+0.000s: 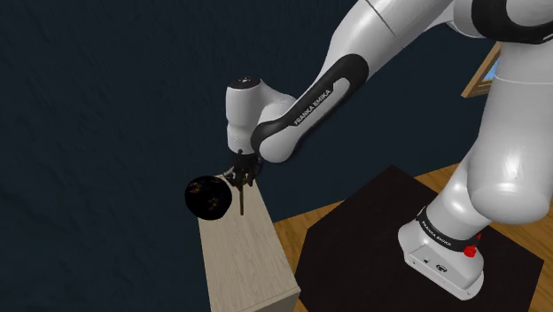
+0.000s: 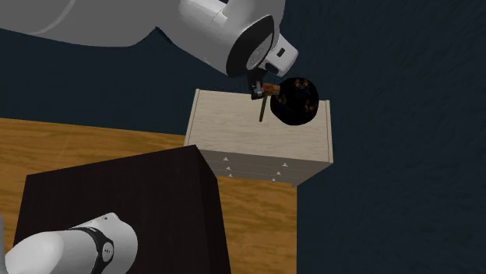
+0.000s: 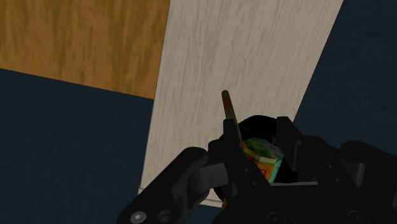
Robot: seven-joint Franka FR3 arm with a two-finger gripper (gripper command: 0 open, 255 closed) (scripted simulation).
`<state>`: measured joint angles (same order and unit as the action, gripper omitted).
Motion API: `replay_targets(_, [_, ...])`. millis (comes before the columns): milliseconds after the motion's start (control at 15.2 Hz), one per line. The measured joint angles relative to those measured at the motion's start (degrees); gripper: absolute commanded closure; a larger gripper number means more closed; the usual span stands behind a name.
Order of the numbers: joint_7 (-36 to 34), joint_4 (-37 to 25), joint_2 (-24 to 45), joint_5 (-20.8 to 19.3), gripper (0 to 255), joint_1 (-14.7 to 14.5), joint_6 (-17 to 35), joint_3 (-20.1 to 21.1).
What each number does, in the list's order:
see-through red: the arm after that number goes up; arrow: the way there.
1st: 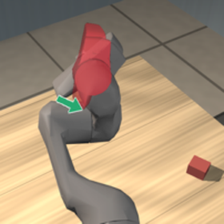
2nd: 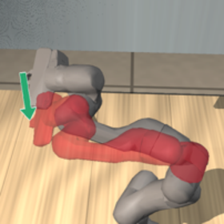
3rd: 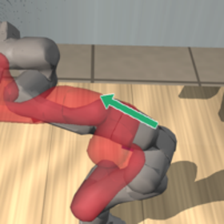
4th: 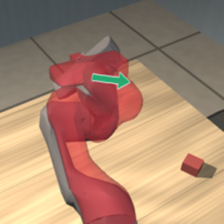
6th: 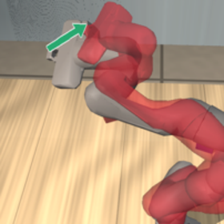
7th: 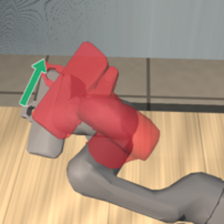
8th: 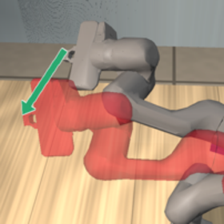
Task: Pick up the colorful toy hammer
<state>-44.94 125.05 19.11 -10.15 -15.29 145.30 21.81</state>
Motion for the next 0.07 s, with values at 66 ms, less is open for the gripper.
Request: replay_targets(66, [0.1,-0.1,-0.3,0.2,255,0.1,-0.4,0.1])
